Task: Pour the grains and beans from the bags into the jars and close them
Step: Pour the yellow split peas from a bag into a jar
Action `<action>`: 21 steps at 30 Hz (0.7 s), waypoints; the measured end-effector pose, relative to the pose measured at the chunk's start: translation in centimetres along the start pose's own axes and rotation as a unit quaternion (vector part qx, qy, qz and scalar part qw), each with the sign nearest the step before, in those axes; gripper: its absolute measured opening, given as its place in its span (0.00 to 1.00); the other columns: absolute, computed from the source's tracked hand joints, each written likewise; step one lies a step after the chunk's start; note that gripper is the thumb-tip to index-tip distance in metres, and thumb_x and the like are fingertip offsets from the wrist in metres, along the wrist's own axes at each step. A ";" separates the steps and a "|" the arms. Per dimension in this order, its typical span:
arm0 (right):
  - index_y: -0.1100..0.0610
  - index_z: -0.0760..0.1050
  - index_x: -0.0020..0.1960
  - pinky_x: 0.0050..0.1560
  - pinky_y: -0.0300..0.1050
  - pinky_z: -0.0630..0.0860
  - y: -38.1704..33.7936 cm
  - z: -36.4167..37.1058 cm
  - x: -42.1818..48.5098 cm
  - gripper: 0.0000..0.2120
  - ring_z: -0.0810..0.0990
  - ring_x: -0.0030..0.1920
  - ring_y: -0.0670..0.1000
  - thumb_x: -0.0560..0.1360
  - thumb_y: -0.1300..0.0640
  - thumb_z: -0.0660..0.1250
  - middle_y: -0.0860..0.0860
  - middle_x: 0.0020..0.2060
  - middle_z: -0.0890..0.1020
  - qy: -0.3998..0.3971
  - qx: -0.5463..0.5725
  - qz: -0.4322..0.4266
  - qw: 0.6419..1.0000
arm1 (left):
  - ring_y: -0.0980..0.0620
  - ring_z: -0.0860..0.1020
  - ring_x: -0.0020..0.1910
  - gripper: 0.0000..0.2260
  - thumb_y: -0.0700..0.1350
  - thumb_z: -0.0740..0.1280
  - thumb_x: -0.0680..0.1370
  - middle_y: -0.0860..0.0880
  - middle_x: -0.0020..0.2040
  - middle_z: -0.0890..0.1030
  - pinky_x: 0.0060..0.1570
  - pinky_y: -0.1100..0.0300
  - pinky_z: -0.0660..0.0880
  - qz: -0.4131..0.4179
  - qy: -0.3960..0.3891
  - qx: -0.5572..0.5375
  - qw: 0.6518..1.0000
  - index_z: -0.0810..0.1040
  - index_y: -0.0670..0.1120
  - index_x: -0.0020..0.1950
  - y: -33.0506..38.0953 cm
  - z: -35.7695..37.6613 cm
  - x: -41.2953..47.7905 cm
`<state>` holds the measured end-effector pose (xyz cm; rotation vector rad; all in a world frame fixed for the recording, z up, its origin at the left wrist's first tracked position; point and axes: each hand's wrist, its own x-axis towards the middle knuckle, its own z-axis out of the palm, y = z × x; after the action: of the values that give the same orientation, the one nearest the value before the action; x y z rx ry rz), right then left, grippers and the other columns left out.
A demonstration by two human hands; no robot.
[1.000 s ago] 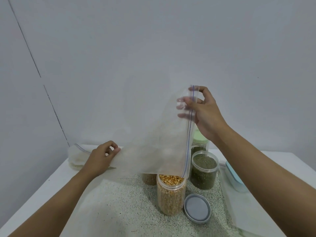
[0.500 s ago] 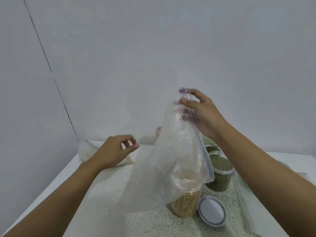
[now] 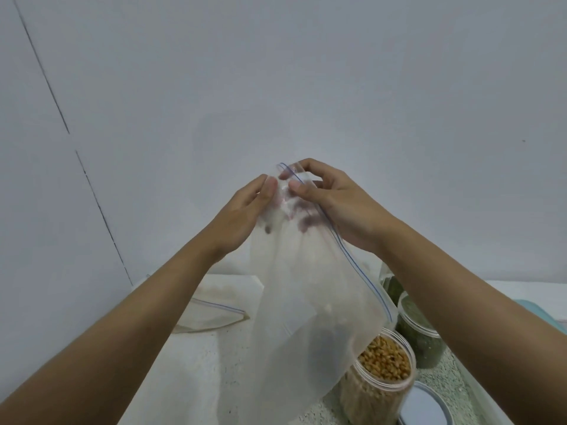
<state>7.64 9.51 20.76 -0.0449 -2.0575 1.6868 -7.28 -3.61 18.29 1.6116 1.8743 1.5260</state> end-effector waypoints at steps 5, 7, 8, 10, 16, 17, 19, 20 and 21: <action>0.67 0.73 0.56 0.38 0.51 0.78 0.7 -0.1 1.0 0.13 0.83 0.39 0.59 0.82 0.56 0.66 0.63 0.48 0.83 0.032 -0.051 0.009 0.998 | 0.47 0.67 0.32 0.21 0.51 0.59 0.86 0.37 0.34 0.65 0.34 0.59 0.66 0.042 0.007 -0.014 0.999 0.72 0.33 0.47 -0.9 -1.1 1.2; 0.68 0.72 0.52 0.42 0.52 0.81 1.0 -0.2 1.3 0.14 0.84 0.39 0.58 0.82 0.55 0.67 0.63 0.48 0.83 0.038 -0.071 0.014 0.997 | 0.49 0.66 0.28 0.19 0.51 0.59 0.86 0.40 0.30 0.66 0.32 0.64 0.66 0.044 0.017 -0.011 0.999 0.73 0.36 0.45 -1.2 -1.8 1.6; 0.68 0.72 0.51 0.46 0.52 0.83 1.1 -0.2 1.4 0.15 0.84 0.39 0.58 0.81 0.55 0.68 0.64 0.49 0.83 0.040 -0.085 0.016 0.995 | 0.49 0.66 0.27 0.18 0.51 0.59 0.86 0.41 0.29 0.66 0.32 0.65 0.66 0.046 0.021 -0.008 0.999 0.73 0.38 0.45 -1.3 -2.1 1.7; 0.67 0.73 0.50 0.53 0.54 0.84 1.2 -0.3 1.4 0.14 0.86 0.40 0.59 0.80 0.56 0.70 0.65 0.49 0.83 0.033 -0.113 0.017 0.993 | 0.48 0.66 0.26 0.17 0.51 0.59 0.86 0.45 0.27 0.67 0.32 0.65 0.67 0.047 0.024 -0.005 0.999 0.75 0.40 0.47 -1.5 -2.4 1.9; 0.66 0.75 0.49 0.40 0.52 0.79 2.0 -1.6 -0.1 0.12 0.87 0.42 0.60 0.79 0.57 0.71 0.62 0.42 0.84 -0.002 -0.200 0.028 0.979 | 0.51 0.59 0.23 0.15 0.50 0.60 0.86 0.46 0.27 0.62 0.24 0.64 0.57 0.034 0.103 -0.098 0.989 0.74 0.40 0.46 -1.9 -4.1 2.9; 0.67 0.76 0.49 0.40 0.53 0.79 2.3 -2.0 -0.5 0.13 0.87 0.42 0.60 0.79 0.56 0.71 0.62 0.41 0.84 -0.002 -0.197 0.033 0.980 | 0.52 0.58 0.23 0.15 0.50 0.59 0.86 0.47 0.27 0.62 0.24 0.64 0.56 0.028 0.113 -0.107 0.987 0.74 0.42 0.46 -2.0 -4.3 3.0; 0.67 0.76 0.48 0.43 0.56 0.80 2.9 -3.1 -1.4 0.13 0.87 0.42 0.58 0.79 0.56 0.71 0.60 0.40 0.85 0.002 -0.208 0.045 0.977 | 0.54 0.58 0.24 0.14 0.49 0.59 0.86 0.50 0.26 0.63 0.23 0.65 0.55 0.010 0.143 -0.123 0.982 0.73 0.45 0.44 -2.5 -4.9 3.3; 0.67 0.76 0.48 0.43 0.56 0.80 3.3 -3.5 -1.8 0.12 0.87 0.42 0.58 0.80 0.56 0.70 0.58 0.41 0.85 0.004 -0.211 0.055 0.976 | 0.55 0.58 0.24 0.14 0.49 0.59 0.86 0.51 0.26 0.62 0.22 0.66 0.55 0.002 0.158 -0.129 0.979 0.73 0.46 0.43 -2.7 -5.2 3.3; 0.66 0.76 0.49 0.42 0.56 0.79 3.6 -4.1 -2.4 0.11 0.87 0.42 0.59 0.80 0.57 0.69 0.56 0.41 0.84 0.006 -0.208 0.065 0.976 | 0.55 0.58 0.24 0.14 0.49 0.58 0.87 0.52 0.25 0.62 0.22 0.66 0.56 -0.006 0.164 -0.135 0.977 0.73 0.47 0.43 -3.0 -5.4 3.4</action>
<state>10.39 13.39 17.16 -0.3303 -2.4088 1.2895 -14.17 -3.26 19.64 1.2900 1.7226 2.0413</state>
